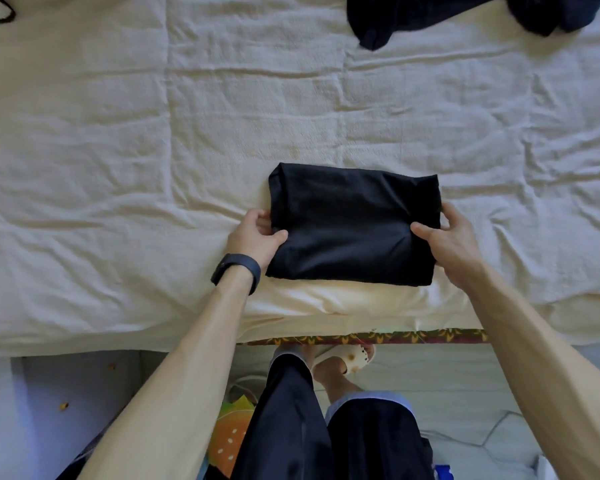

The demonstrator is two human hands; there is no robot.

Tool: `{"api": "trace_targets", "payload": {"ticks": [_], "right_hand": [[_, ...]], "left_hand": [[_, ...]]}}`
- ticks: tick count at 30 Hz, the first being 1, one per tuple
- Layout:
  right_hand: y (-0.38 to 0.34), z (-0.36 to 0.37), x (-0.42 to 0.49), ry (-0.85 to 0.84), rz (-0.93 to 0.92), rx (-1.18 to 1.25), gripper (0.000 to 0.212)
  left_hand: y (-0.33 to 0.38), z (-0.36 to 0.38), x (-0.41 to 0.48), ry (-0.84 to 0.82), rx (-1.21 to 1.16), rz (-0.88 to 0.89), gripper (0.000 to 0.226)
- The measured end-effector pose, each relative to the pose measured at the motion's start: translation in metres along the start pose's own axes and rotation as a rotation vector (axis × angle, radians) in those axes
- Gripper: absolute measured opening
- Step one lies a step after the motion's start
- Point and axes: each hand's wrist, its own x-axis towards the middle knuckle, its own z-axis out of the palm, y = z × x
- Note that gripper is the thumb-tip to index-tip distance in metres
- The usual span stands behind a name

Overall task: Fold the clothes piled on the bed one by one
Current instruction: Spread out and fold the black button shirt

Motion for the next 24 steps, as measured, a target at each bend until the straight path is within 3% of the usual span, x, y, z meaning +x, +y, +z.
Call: {"api": "trace_targets", "payload": {"ticks": [4, 10, 17, 24], "right_hand": [[0.014, -0.013, -0.002, -0.003, 0.015, 0.013, 0.042], [0.014, -0.011, -0.001, -0.028, 0.023, 0.054, 0.046], [0.023, -0.011, -0.005, -0.003, 0.022, 0.127, 0.048], [0.028, -0.016, -0.012, 0.016, 0.001, 0.167, 0.044]], "left_hand": [[0.017, 0.015, -0.003, 0.059, 0.061, -0.057, 0.036], [0.017, 0.02, 0.012, -0.096, -0.229, -0.062, 0.043], [0.023, 0.02, 0.02, -0.137, -0.327, -0.089, 0.035], [0.027, 0.015, 0.017, -0.338, -0.503, -0.12, 0.039]]}}
